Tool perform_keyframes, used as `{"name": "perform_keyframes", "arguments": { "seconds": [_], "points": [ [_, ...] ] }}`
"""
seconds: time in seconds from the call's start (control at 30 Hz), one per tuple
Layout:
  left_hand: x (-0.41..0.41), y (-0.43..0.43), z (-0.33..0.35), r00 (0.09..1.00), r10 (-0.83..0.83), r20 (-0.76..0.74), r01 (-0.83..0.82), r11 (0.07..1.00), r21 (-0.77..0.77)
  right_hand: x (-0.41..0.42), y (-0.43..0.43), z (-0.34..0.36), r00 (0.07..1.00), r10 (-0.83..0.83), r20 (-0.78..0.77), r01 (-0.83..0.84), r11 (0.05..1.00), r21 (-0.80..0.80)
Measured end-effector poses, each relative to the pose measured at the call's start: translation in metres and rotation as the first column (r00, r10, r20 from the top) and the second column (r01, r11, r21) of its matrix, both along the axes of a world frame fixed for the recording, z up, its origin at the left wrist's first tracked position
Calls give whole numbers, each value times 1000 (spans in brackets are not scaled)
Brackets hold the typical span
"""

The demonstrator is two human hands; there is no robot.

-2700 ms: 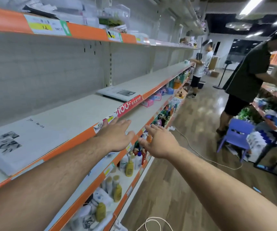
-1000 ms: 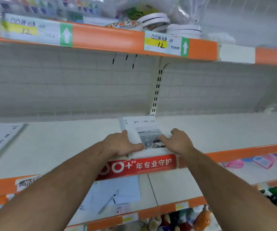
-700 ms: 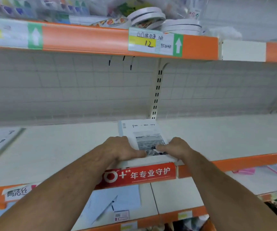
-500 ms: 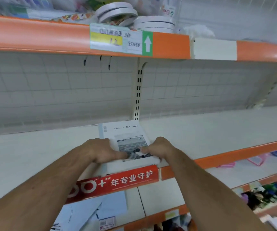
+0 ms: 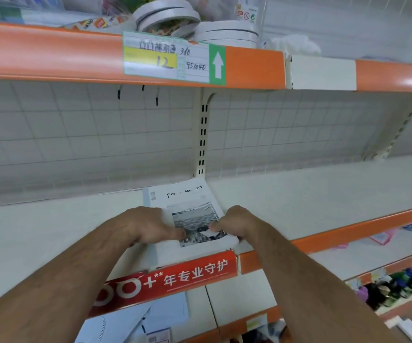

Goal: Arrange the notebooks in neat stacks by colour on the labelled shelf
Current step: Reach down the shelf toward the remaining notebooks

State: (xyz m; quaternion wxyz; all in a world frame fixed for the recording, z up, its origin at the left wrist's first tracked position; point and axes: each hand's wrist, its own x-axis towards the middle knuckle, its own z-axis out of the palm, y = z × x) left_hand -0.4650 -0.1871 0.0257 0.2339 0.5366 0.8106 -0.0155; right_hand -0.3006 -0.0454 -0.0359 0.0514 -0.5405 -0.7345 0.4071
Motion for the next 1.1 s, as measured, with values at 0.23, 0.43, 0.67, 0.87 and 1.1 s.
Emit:
{"name": "perform_keyframes", "arguments": {
  "seconds": [0.23,0.43,0.67,0.87,1.1],
  "points": [
    [-8,1,-11,997,62,-45,-61,998,24,0,-6,1,999,-9,-45,10,1000,27],
    [-16,3,-27,993,73,-96,-71,997,21,0,-13,13,990,-86,-115,97,991,94],
    [-18,-3,-34,979,122,-161,-104,988,113,-8,-33,24,914,-217,-342,194,976,-101],
    [-33,-13,-33,929,333,162,-368,873,319,-13,-47,35,830,-265,-491,217,964,-155],
    [-48,-31,-27,742,386,549,-641,648,411,-20,-69,47,797,-225,-560,202,974,-104]
  ]
}}
